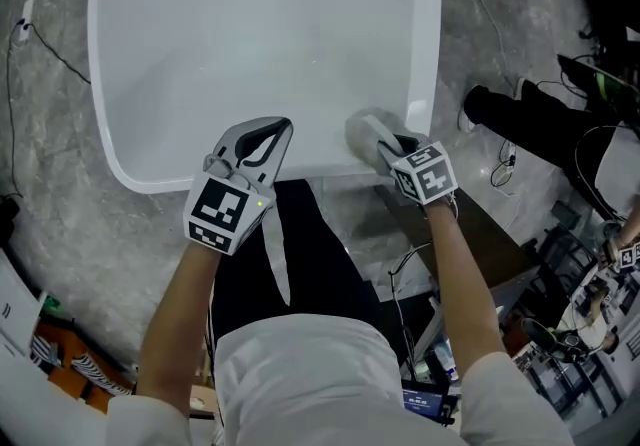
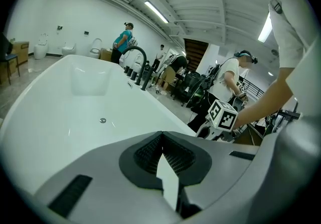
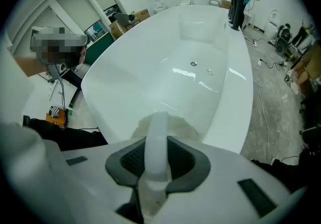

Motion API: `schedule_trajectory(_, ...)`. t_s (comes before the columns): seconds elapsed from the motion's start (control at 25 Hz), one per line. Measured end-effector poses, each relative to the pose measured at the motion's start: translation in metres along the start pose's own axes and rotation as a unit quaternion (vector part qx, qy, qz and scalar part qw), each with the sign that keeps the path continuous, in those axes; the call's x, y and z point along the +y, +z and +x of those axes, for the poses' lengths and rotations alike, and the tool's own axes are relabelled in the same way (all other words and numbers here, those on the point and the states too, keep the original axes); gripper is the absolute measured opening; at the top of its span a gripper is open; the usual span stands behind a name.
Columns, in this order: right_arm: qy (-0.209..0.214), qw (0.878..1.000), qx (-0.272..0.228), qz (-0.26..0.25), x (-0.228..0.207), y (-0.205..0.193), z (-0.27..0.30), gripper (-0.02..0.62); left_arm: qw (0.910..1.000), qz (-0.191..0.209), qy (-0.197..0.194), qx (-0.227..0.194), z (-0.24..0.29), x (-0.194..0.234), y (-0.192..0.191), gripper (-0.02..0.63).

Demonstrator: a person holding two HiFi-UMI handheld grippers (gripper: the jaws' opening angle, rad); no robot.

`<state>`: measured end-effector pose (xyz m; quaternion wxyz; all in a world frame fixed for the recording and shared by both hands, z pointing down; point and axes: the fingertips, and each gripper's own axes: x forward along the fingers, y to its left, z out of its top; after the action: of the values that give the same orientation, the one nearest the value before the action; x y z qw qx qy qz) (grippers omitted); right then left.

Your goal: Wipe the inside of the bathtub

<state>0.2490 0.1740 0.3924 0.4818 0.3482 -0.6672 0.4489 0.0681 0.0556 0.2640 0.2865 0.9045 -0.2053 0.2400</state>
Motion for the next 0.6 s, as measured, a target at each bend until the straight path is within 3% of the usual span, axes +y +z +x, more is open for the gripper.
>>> schedule_trajectory(0.6, -0.012, 0.998, 0.049, 0.029, -0.005, 0.009, 0.041, 0.097, 0.9997, 0.012, -0.013, 0.02, 0.03, 0.032, -0.027, 0.012)
